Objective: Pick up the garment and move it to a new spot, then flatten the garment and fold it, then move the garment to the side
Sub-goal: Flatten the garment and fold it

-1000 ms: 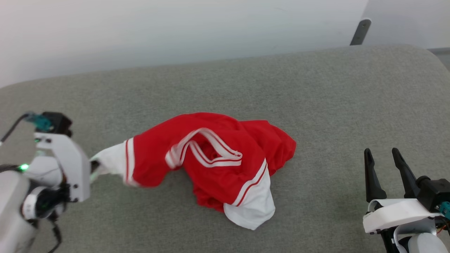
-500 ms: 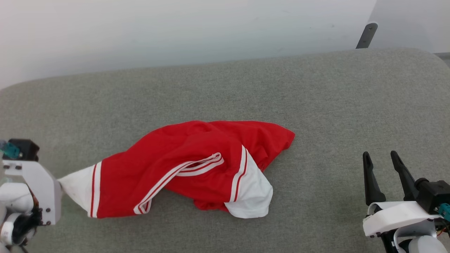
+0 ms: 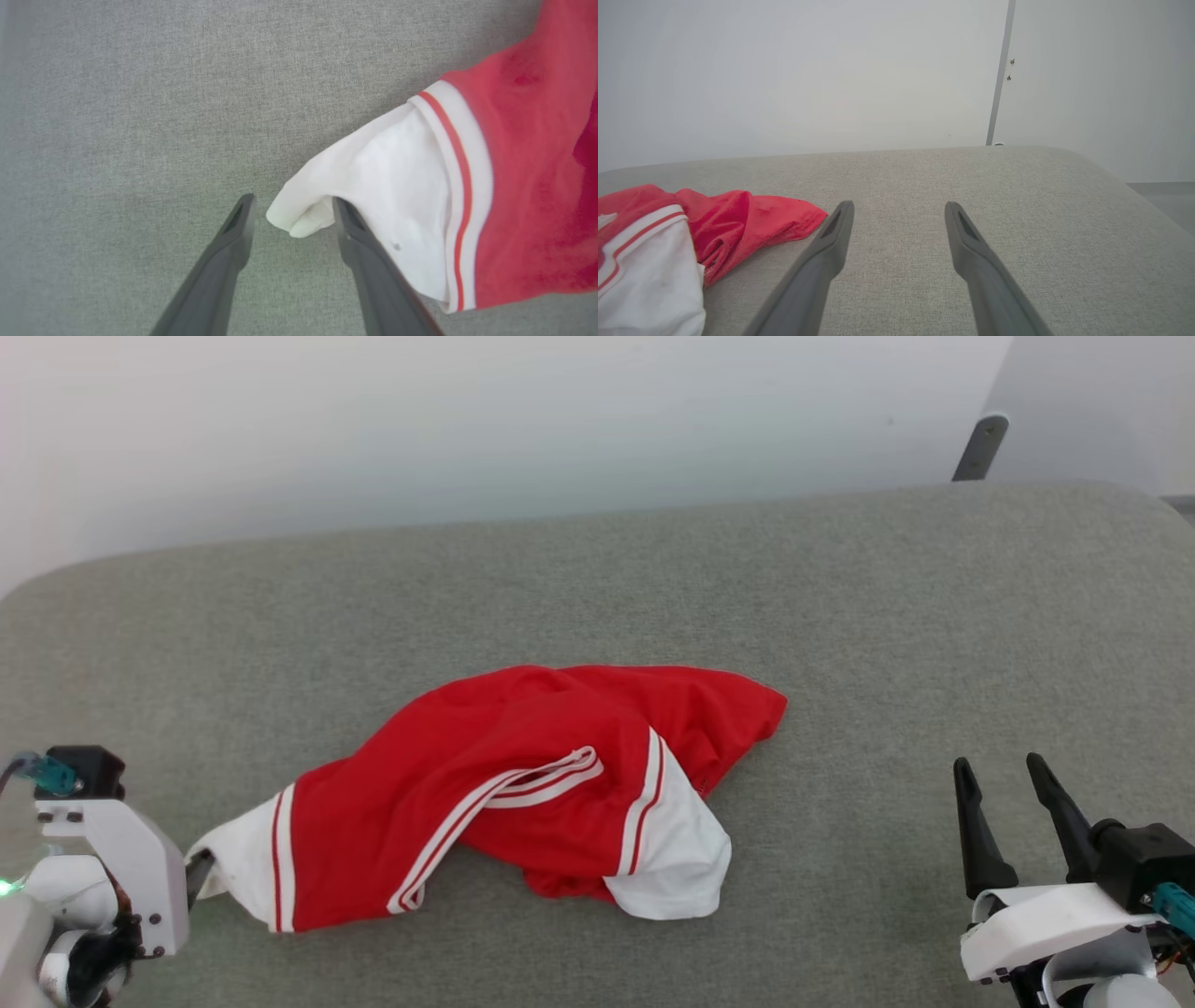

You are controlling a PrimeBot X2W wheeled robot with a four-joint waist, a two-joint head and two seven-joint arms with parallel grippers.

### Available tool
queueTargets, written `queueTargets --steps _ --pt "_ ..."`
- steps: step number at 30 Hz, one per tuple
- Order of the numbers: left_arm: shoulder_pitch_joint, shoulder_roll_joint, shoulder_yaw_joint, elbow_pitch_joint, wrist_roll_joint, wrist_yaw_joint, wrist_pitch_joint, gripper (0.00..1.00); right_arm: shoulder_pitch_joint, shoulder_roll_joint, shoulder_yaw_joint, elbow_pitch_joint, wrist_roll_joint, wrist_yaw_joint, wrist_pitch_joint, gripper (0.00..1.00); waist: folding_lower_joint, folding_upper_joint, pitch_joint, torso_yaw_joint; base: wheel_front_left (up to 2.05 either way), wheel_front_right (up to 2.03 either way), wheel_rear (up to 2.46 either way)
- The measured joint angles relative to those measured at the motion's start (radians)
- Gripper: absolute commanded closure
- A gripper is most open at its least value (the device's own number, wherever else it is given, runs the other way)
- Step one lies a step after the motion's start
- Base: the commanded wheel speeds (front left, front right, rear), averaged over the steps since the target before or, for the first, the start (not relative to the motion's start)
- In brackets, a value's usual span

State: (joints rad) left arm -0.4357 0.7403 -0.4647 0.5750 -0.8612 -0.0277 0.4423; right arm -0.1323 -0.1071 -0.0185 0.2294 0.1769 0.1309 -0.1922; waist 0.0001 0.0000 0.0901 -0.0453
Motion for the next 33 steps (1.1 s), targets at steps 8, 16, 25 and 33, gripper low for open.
queueTargets --steps 8,16,25,33 --pt "0.011 -0.006 0.016 -0.059 -0.001 -0.002 -0.079 0.0 0.026 -0.026 0.051 -0.012 0.018 0.0 0.049 0.0 -0.0001 0.0 -0.042 0.039 0.0 0.0 0.0" --pt "0.098 -0.015 0.069 -0.187 -0.002 0.032 -0.247 0.0 0.054 -0.051 0.116 -0.028 0.064 0.0 0.113 0.0 -0.0001 0.0 -0.086 0.09 0.0 0.0 0.0" --pt "0.274 -0.029 0.139 -0.373 0.03 0.133 -0.497 0.0 0.074 -0.106 0.218 -0.049 0.17 0.0 0.257 0.0 -0.0001 0.0001 -0.129 0.193 0.0 0.0 0.0" --pt "0.381 -0.054 0.172 -0.461 0.062 0.195 -0.634 0.0 0.077 -0.142 0.263 -0.061 0.245 0.0 0.407 0.0 -0.0001 0.0 -0.148 0.271 0.0 0.0 0.0"
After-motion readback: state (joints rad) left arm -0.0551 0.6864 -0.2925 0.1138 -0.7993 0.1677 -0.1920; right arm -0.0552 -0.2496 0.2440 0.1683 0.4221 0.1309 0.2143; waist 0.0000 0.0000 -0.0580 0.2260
